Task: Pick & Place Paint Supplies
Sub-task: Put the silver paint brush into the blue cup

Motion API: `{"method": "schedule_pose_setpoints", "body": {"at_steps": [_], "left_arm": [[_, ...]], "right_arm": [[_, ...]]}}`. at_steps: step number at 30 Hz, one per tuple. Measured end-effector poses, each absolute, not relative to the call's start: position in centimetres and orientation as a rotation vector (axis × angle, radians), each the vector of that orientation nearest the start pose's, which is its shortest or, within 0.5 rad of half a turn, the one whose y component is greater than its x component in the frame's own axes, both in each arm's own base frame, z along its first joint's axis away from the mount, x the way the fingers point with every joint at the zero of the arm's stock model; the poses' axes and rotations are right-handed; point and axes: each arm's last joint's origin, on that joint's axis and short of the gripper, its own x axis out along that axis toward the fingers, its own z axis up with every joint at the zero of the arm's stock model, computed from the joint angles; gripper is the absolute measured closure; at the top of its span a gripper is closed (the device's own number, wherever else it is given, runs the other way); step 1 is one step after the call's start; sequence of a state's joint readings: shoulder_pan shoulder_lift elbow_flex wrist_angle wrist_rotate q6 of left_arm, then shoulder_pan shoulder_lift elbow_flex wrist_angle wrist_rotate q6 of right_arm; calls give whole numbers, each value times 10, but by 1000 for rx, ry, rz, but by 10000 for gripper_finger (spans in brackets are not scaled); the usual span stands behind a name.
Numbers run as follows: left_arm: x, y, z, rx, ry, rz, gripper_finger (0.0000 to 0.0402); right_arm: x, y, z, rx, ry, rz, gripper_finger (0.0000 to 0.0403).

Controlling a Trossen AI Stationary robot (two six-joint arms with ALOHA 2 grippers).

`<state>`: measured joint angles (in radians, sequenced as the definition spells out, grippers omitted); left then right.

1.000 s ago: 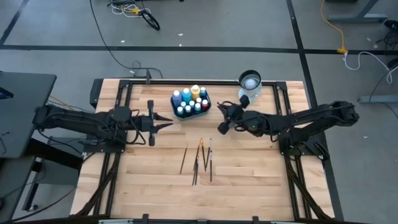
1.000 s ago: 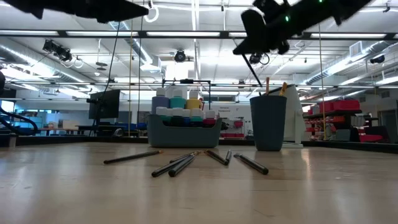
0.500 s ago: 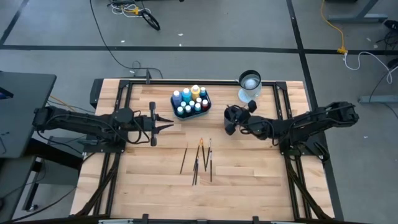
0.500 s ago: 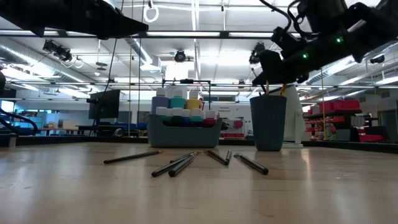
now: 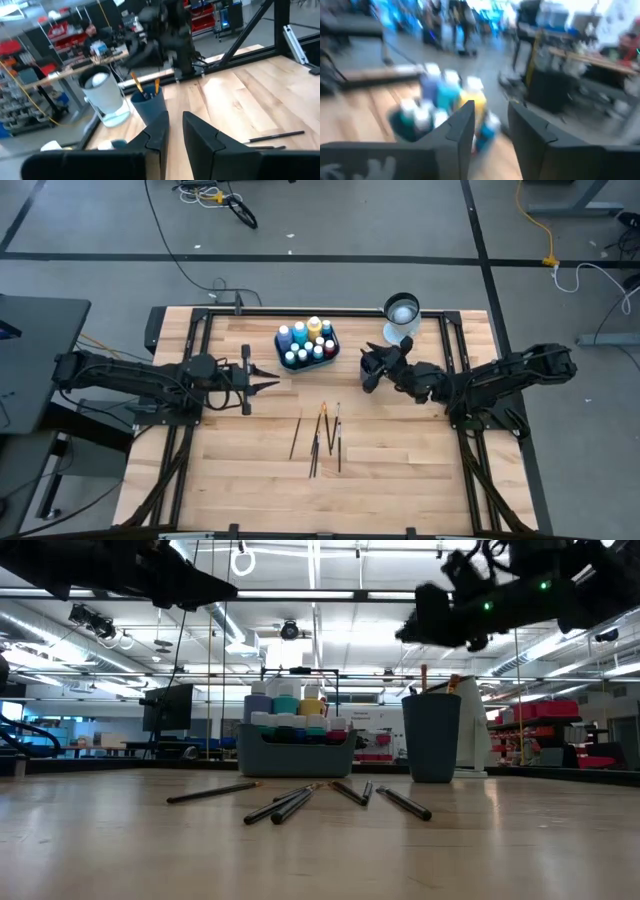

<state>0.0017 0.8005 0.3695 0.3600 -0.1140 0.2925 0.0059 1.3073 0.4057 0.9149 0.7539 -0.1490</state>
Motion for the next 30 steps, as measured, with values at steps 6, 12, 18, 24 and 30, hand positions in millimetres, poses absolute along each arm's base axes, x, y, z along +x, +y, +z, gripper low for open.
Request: {"method": "schedule_pose_setpoints", "body": {"at_steps": [6, 12, 18, 24, 30], "left_arm": [[180, 4, 234, 174, 129, 133, 338], [183, 5, 229, 110, 160, 139, 338], [188, 5, 222, 83, 199, 141, 338], [190, 5, 219, 113, 218, 137, 338], [190, 5, 219, 128, 217, 135, 338]], "right_arm": [[249, -1, 231, -129, -134, -489, 255], [279, 30, 268, -148, 30, -340, 255], [307, 65, 275, -41, 251, -143, 268], [335, 96, 236, 147, 415, 76, 273], [340, 98, 193, 295, 656, 43, 268]]}}
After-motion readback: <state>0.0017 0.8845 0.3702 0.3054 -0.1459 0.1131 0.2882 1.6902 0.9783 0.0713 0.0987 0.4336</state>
